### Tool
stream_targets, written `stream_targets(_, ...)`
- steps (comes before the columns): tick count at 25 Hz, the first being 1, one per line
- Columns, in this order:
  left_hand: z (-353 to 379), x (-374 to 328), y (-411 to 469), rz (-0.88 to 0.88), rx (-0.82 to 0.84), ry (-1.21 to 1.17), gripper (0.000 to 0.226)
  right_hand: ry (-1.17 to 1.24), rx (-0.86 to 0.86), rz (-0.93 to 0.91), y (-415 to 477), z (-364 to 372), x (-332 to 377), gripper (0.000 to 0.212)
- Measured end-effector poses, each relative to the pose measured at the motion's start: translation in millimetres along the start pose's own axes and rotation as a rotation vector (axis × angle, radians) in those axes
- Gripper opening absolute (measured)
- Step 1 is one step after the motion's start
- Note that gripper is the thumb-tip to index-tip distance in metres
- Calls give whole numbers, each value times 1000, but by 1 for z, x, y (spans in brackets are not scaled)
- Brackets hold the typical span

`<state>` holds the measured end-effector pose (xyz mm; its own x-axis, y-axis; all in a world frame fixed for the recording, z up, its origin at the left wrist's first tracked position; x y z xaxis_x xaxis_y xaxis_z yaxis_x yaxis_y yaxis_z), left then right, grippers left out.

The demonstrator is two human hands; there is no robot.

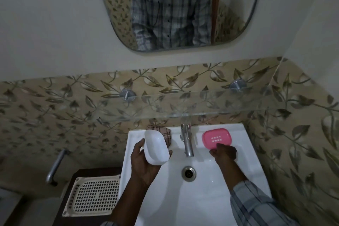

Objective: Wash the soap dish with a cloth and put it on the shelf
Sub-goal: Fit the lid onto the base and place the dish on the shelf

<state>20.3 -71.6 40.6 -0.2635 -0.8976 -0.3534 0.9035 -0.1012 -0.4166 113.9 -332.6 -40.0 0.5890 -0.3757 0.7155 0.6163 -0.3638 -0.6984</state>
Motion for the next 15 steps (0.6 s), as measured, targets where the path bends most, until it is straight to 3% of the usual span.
stream_targets(4,-2,0,-7,9,-7,66,38,11,-30,-160,-29,-17,2,30)
stream_targets(7,8,4,-10,34,-33,259,43,-36,175,-379,-80,-30,7,11)
stream_targets(10,24,17,-16,15,-59,436,57,-210,366,-598,-142,-21,21,17)
stream_targets(15,62,30,-29,77,100,684,66,-398,394,-736,-206,-2,38,21)
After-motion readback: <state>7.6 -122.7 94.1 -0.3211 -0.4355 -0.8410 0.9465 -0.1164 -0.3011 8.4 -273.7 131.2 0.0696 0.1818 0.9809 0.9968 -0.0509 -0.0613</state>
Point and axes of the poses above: each hand's wrist, its own y-axis towards the middle knuckle, its own z-axis out of the palm, x = y × z, the point moved 3 cm from there along y, towards the middle knuckle, and after that the axes turned 2 degrees about -z, right-handed, at the moved point
